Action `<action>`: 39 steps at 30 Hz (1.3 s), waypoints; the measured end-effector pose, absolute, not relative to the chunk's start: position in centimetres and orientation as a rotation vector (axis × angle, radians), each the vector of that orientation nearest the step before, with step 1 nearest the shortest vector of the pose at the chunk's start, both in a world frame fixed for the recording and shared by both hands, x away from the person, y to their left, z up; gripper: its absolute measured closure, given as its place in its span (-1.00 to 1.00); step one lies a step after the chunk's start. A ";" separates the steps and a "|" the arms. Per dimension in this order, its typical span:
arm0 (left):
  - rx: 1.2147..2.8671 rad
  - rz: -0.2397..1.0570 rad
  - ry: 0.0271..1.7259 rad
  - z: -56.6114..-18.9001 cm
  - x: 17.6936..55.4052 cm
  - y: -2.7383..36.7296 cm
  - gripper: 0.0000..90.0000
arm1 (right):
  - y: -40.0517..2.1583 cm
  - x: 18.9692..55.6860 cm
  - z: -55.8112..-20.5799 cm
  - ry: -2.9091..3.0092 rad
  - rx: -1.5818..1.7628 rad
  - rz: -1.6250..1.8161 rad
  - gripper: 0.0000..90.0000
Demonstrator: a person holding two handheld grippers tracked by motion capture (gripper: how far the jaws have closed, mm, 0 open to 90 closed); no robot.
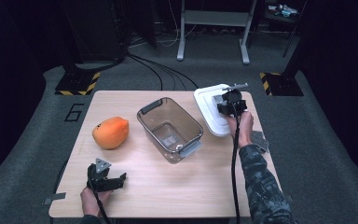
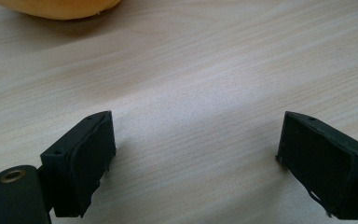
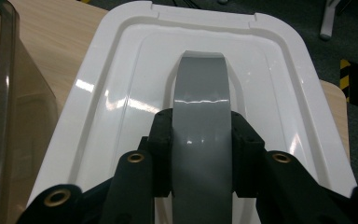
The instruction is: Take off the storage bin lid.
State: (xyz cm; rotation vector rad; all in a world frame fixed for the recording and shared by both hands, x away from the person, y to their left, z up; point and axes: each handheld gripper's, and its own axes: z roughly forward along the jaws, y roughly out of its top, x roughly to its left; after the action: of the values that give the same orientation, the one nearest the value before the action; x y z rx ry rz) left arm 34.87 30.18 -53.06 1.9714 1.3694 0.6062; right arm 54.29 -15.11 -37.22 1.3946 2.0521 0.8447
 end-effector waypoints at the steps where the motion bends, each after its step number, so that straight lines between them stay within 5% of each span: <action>1: 1.971 0.604 1.369 -53.1 34.9 30.2 -0.76 | -15.1 54.4 -37.4 2.053 1.387 0.840 0.48; 39: 1.977 0.603 1.367 -53.0 34.9 30.2 -0.76 | -13.2 55.8 -42.8 2.058 1.484 0.868 0.47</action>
State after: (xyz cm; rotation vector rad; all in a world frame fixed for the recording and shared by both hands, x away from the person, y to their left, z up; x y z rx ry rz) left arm 34.88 30.21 -53.03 1.9766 1.3670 0.6031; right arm 55.76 -13.17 -42.79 1.4840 2.0580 0.8681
